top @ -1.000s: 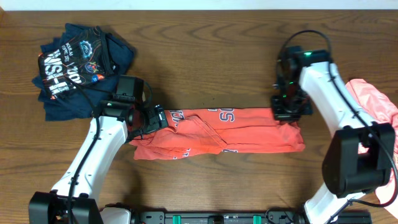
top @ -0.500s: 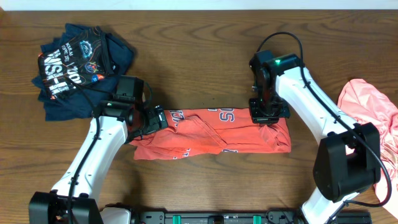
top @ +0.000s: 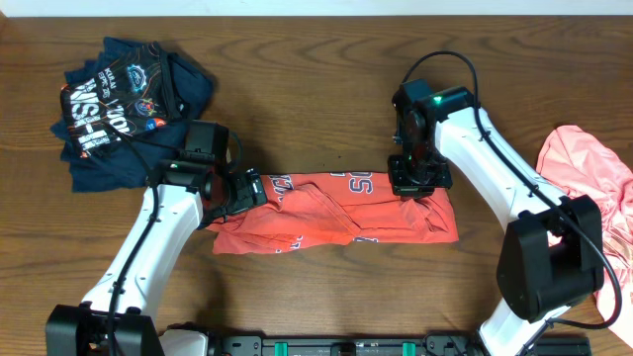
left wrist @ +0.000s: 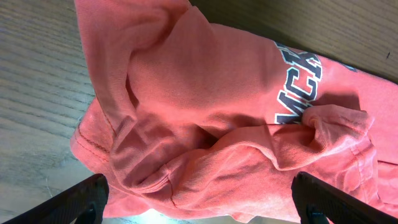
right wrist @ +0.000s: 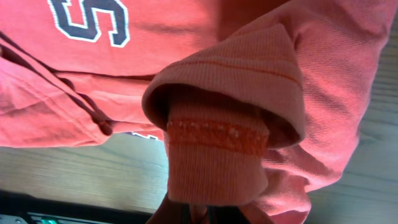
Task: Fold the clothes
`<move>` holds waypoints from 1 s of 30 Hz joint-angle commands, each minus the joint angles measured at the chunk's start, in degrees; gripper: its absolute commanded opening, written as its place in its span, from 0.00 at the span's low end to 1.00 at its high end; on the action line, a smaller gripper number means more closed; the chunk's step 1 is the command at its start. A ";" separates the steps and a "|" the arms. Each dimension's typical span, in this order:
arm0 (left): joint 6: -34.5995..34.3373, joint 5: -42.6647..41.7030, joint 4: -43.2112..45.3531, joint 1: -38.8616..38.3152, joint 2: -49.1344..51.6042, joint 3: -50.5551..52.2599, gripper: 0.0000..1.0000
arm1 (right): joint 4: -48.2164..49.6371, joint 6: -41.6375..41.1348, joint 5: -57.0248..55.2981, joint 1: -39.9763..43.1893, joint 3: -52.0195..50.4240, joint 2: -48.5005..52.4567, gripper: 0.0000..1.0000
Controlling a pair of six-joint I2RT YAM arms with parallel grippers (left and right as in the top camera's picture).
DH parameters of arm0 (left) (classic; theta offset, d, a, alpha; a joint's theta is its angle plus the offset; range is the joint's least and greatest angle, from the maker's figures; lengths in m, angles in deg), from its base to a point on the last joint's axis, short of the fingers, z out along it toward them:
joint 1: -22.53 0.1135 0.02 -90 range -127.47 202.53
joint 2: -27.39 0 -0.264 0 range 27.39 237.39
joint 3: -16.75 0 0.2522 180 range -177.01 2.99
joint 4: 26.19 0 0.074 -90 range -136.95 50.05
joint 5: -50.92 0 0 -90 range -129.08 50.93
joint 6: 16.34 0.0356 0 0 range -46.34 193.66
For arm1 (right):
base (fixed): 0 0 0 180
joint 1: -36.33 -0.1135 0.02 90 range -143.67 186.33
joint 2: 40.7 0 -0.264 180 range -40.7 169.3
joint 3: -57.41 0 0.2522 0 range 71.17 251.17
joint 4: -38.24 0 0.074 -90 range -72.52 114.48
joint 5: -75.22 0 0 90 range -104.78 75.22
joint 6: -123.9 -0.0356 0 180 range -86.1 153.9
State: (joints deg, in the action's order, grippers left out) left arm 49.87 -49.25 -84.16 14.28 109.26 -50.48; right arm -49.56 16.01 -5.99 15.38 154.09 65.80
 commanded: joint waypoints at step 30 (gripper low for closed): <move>-0.28 -0.11 -0.98 0.15 -0.02 -1.03 0.95 | 12.35 -6.12 -5.22 -7.98 -3.45 1.55 0.56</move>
State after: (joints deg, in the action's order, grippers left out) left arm 49.87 -49.25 -84.92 14.28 109.26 -50.48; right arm -38.17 12.73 -7.58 8.76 152.47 65.80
